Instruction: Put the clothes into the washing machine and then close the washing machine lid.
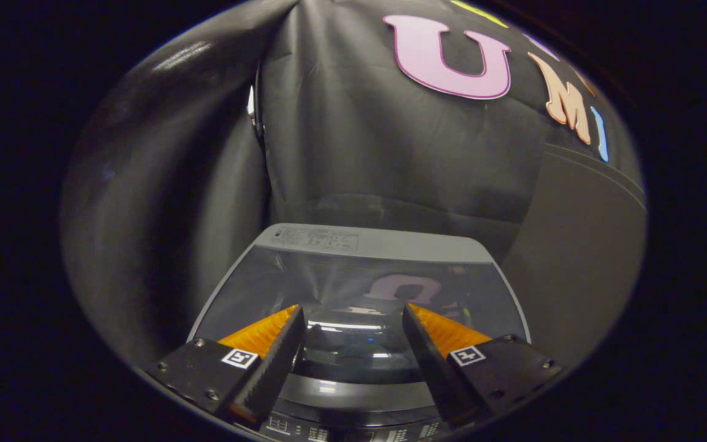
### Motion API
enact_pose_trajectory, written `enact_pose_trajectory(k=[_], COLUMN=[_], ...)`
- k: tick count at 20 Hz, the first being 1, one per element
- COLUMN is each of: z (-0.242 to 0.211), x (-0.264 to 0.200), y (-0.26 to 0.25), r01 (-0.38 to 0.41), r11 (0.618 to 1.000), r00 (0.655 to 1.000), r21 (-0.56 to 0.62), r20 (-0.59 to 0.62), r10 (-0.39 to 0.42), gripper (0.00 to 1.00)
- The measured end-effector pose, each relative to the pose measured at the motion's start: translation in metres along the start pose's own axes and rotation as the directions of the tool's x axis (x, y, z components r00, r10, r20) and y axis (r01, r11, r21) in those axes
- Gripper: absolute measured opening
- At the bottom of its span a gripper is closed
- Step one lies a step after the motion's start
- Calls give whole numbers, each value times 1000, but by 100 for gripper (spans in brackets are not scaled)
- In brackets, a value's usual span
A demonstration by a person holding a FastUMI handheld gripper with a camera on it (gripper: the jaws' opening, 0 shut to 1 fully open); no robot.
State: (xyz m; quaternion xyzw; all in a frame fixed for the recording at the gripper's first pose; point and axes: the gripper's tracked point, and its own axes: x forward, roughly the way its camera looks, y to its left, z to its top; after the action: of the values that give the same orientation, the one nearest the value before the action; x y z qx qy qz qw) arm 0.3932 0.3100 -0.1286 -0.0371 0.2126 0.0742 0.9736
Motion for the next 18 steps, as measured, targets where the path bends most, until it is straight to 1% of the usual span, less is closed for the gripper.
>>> enact_pose_trajectory(k=[5,8,9,10,11,15,16,18], z=[-13,-28,-25,-29,-30,-27,-26,-16], x=[1,4,7,5,4,6,4,0], y=[1,4,5,4,3,6,7,11], r01=[14,4,8,11,7,5,-2,-19], r11=[1000,999,998,998,997,998,998,998], r00=[1000,1000,999,999,999,999,998,996], r21=[5,31,55,68,77,65,67,56], r20=[9,14,47,42,41,49,56,92], r10=[-14,-4,-10,-14,-11,-8,-2,14], gripper=[98,98,98,95,95,98,96,96])
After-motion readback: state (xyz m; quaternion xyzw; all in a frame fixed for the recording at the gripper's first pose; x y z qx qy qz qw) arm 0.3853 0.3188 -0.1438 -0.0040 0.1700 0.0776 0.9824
